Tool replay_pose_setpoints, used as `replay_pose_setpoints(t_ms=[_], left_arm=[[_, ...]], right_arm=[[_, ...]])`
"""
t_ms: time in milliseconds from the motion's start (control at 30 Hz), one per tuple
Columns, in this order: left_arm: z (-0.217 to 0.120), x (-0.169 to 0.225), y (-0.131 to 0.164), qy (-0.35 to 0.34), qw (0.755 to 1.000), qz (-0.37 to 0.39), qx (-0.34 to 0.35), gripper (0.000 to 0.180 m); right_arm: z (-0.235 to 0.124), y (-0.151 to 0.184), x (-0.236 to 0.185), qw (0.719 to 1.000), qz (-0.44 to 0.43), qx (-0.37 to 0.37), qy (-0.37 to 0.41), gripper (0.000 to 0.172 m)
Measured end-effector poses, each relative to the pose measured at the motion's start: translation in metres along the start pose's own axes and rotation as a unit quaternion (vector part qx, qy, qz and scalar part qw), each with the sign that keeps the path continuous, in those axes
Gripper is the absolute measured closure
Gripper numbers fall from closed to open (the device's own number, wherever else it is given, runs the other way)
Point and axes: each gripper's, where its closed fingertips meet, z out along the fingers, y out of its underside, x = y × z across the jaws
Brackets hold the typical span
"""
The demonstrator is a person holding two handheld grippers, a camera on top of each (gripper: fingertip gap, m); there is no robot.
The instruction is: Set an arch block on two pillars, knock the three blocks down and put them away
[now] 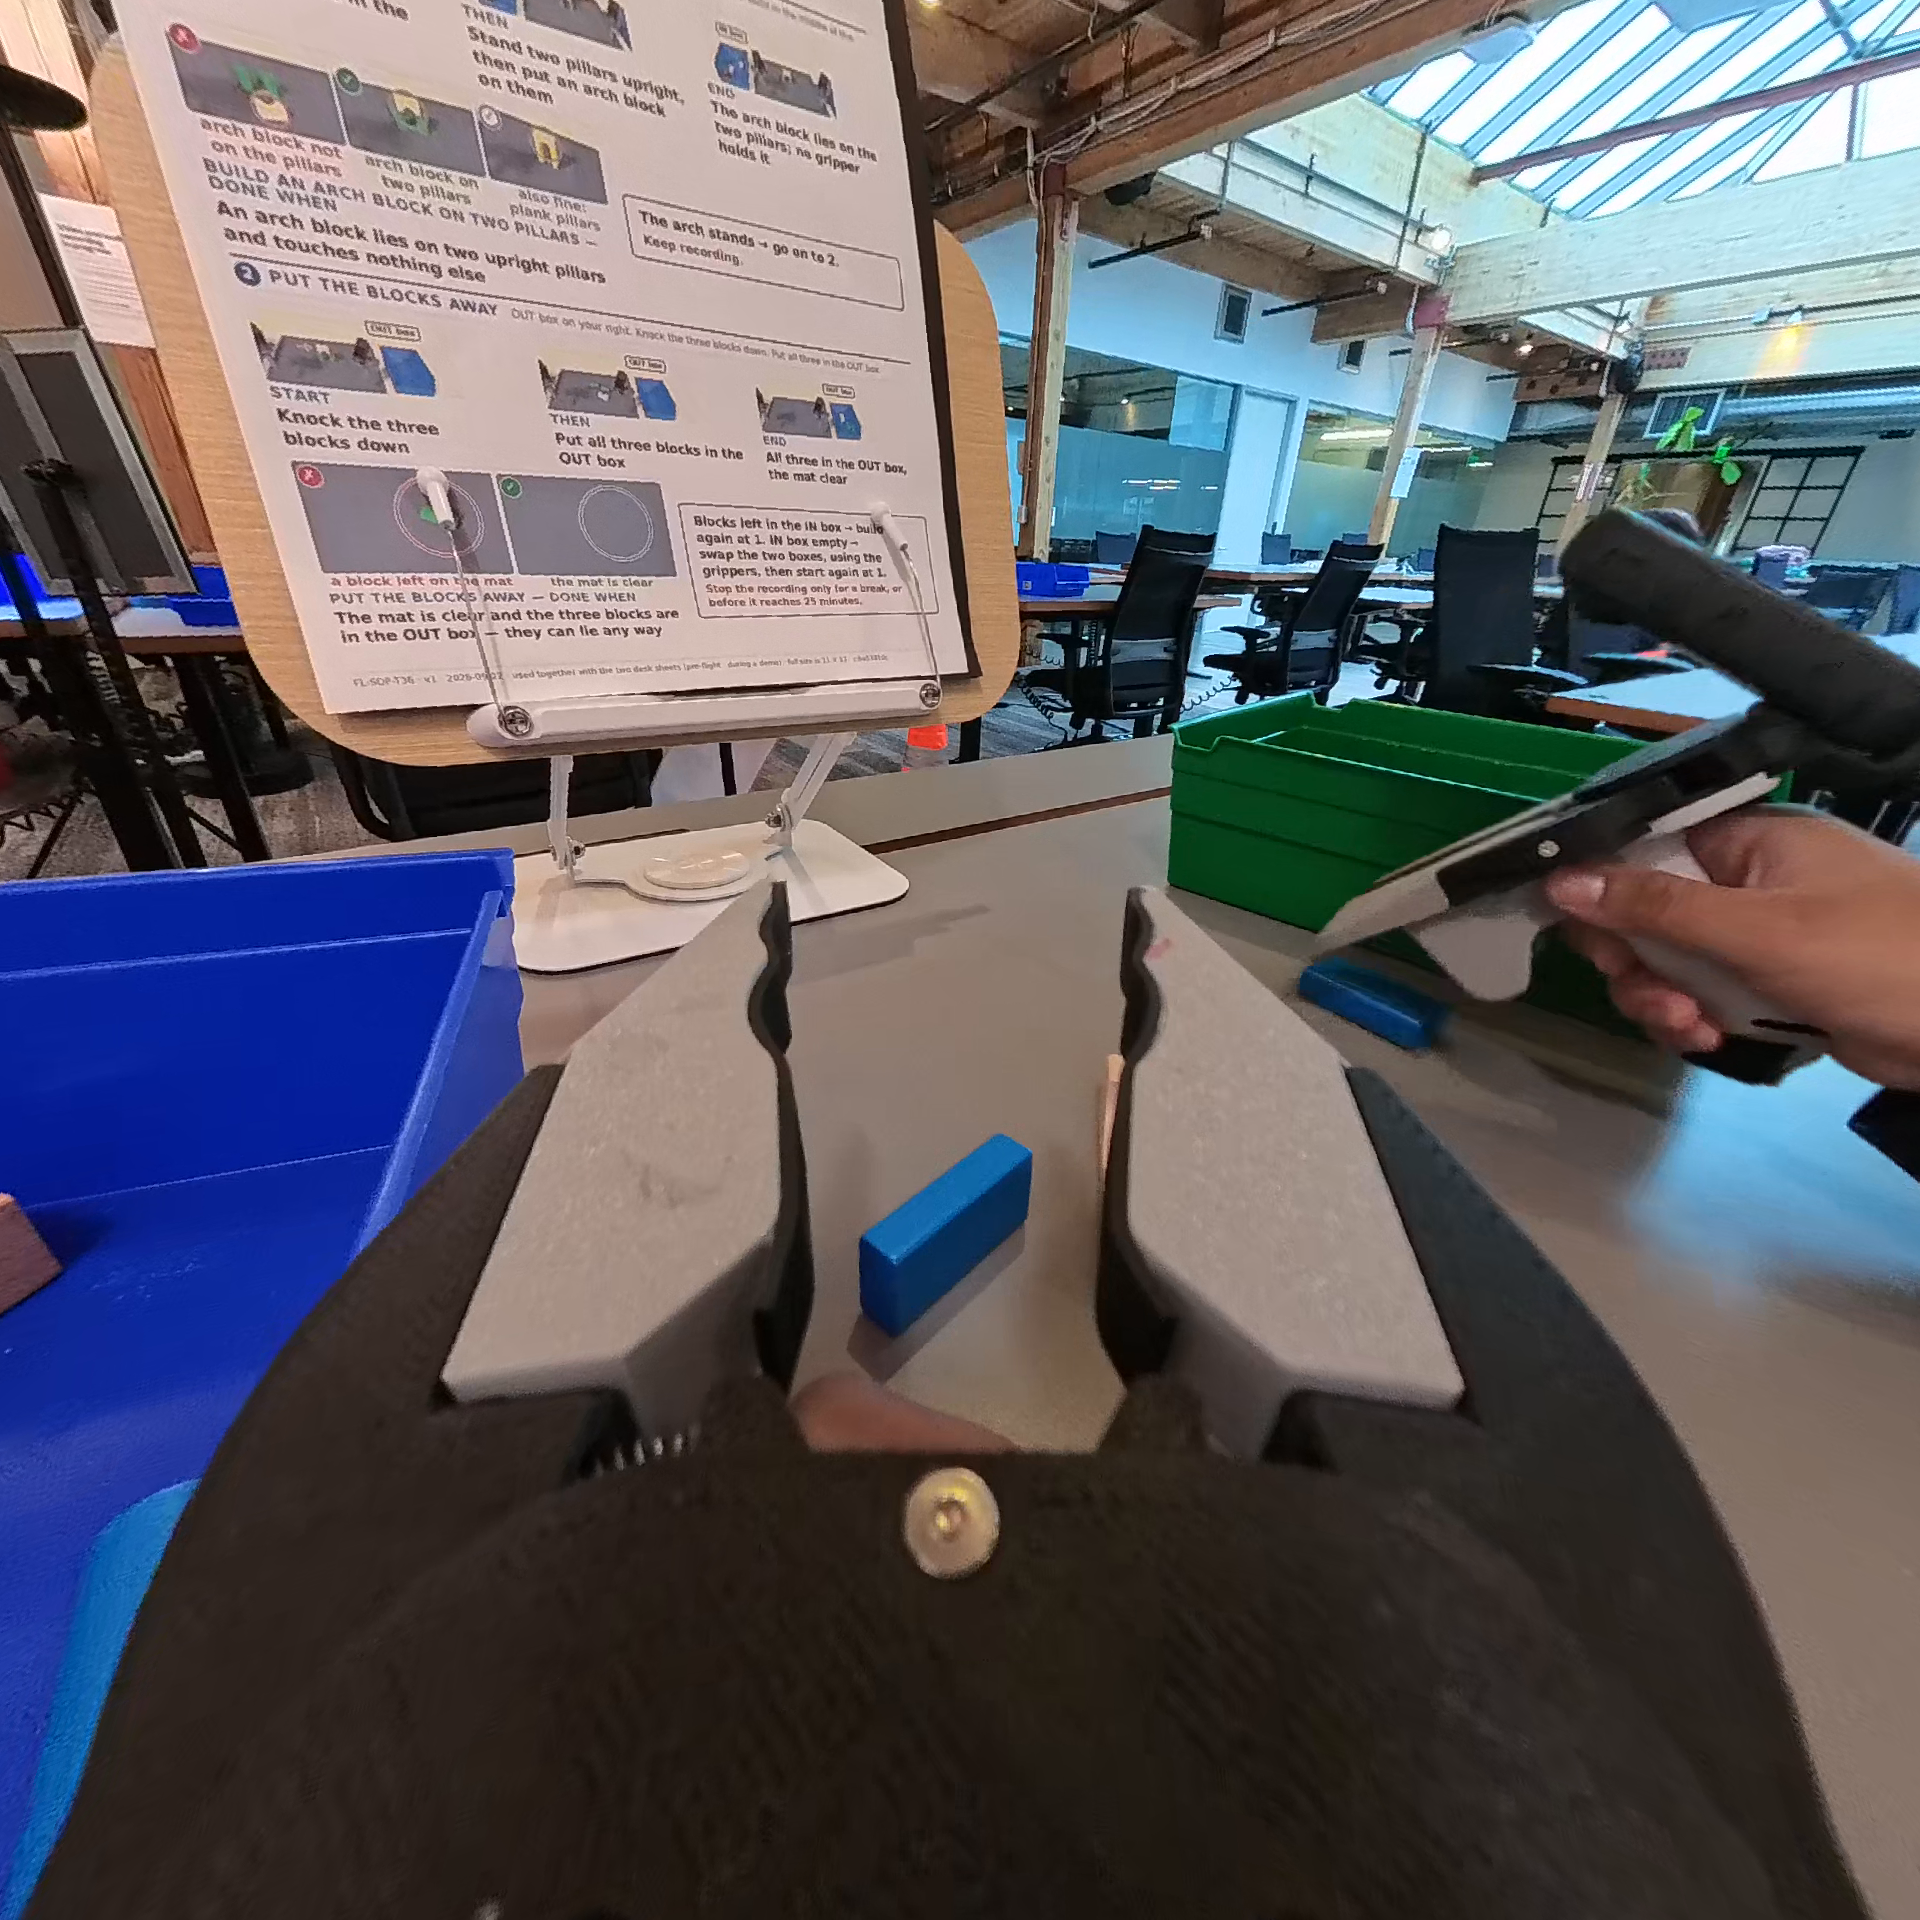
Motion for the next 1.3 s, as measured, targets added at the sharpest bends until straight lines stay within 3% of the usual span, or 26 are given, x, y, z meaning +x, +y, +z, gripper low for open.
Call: replay_pose_setpoints(t_ms=[100, 233, 267, 300, 400, 600, 733, 867, 1000, 1133, 1300], left_arm=[[0.0, 0.0, 0.0, 0.001, 1.0, 0.0, -0.001, 0.118], [0.001, 0.002, 0.001, 0.002, 1.0, 0.004, -0.002, 0.118], [0.001, 0.001, 0.001, 0.002, 1.0, 0.003, -0.001, 0.118], [0.001, 0.001, 0.0, 0.002, 1.0, 0.002, -0.001, 0.118], [0.001, 0.001, 0.001, 0.002, 1.0, 0.002, -0.002, 0.118], [0.001, 0.001, 0.002, 0.0, 1.0, 0.003, -0.003, 0.118], [0.001, 0.001, 0.002, 0.0, 1.0, 0.007, -0.003, 0.118], [0.001, 0.0, 0.002, -0.001, 1.0, 0.006, -0.003, 0.118], [0.002, 0.001, 0.003, 0.0, 1.0, 0.007, -0.006, 0.118], [0.003, 0.004, 0.006, 0.003, 1.0, 0.015, -0.012, 0.118], [0.004, 0.004, 0.009, 0.003, 1.0, 0.02, -0.017, 0.118]], right_arm=[[0.0, 0.005, 0.013, 0.999, -0.005, -0.016, 0.037, 0.123], [0.016, 0.035, 0.02, 0.993, -0.02, -0.097, 0.062, 0.109], [0.018, 0.033, 0.009, 0.996, -0.014, -0.088, 0.028, 0.123], [0.018, 0.034, -0.001, 0.996, -0.011, -0.093, 0.001, 0.119], [0.016, 0.035, -0.014, 0.994, -0.052, -0.093, -0.012, 0.143], [0.011, 0.036, -0.03, 0.988, -0.113, -0.098, -0.041, 0.143], [-0.001, 0.015, -0.044, 0.987, -0.145, -0.042, -0.057, 0.143], [-0.038, -0.022, -0.053, 0.985, -0.143, 0.054, -0.077, 0.143], [-0.096, -0.066, -0.026, 0.976, -0.128, 0.17, -0.04, 0.143], [-0.143, -0.087, 0.035, 0.964, -0.075, 0.255, 0.015, 0.143], [-0.115, -0.052, 0.12, 0.979, -0.025, 0.179, 0.093, 0.143]])
